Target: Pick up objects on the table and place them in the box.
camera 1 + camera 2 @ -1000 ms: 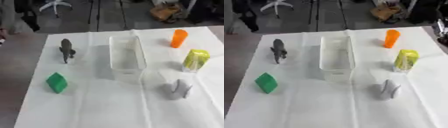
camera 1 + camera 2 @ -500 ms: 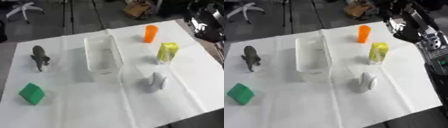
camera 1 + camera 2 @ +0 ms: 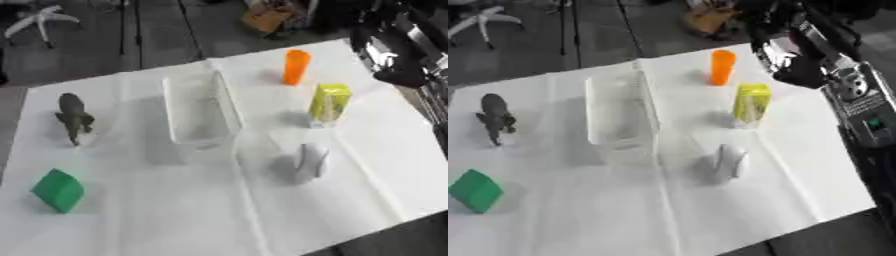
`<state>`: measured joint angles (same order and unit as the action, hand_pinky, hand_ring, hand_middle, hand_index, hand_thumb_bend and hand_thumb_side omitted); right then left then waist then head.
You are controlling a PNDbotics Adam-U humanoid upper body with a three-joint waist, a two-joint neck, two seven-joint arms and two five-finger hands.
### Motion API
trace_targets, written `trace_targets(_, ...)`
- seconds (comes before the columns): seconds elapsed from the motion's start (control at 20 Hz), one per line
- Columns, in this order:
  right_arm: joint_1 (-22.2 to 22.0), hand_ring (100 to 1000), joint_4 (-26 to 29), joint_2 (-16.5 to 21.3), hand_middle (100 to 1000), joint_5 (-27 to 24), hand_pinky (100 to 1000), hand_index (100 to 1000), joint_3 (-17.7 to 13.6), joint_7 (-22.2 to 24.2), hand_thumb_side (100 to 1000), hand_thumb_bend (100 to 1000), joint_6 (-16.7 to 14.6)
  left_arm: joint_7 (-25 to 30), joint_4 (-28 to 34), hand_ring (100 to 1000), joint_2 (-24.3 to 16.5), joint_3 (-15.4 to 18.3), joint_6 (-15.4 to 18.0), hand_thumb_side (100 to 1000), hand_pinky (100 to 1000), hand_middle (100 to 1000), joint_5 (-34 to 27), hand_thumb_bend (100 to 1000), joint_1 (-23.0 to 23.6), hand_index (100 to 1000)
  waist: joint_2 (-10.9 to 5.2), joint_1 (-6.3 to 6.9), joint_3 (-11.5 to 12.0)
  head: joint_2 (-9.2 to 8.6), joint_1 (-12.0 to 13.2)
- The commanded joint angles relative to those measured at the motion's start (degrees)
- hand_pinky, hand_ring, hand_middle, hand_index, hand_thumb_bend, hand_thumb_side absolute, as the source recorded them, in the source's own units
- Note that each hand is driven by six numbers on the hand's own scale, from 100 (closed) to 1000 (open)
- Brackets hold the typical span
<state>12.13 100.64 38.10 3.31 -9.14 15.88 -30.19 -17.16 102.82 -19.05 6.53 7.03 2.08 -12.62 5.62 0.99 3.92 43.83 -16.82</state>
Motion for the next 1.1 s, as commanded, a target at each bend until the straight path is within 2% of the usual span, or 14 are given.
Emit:
trace_targets(0.05,0.83,817,-0.52,2.94,840,1.9,801,906,1.59,1.94,622,100,-1.56,0.29,0.82,668,-0.79,0.09,0.01,1000,611,626,0.06,344,-0.57,740,-0.75,-0.03,0.09,0.29,0.23)
trace_targets(0.25,0.66,831,-1.99,3.4,856,4.59,811,915,3.36,5.32,639,100,-4.15,0.43,0.75,668,-0.81,0.05,-0.03,1000,612,627,0.05,344,-0.58,740,-0.71,-0.04,0.18,0.29,0.51)
trace_targets(0.3,0.41,858,-2.2,3.84,882,5.08,831,921,3.84,6.14,669,184,-4.77,0.45,0.73,668,-0.83,0.05,-0.05,1000,612,626,0.04,344,-0.59,740,-0.68,-0.1,0.25,0.29,0.52)
trace_targets(0.5,-0.24,878,-3.78,5.11,900,8.25,846,930,5.79,9.62,701,289,-7.88,0.52,0.65,668,-0.82,0.0,-0.07,1000,612,626,0.0,344,-0.6,740,-0.65,-0.18,0.4,0.29,0.56)
trace_targets(0.8,-0.35,885,-5.84,4.63,906,12.77,852,932,6.24,14.94,739,322,-10.86,0.58,0.62,668,-0.83,0.01,-0.06,1000,612,626,-0.03,343,-0.6,740,-0.65,-0.15,0.39,0.29,0.59)
trace_targets(1.1,-0.22,881,-6.62,4.27,902,14.33,844,929,5.34,20.35,803,338,-11.11,0.58,0.6,668,-0.8,0.03,-0.08,1000,612,625,-0.03,343,-0.55,741,-0.68,-0.16,0.35,0.29,0.55)
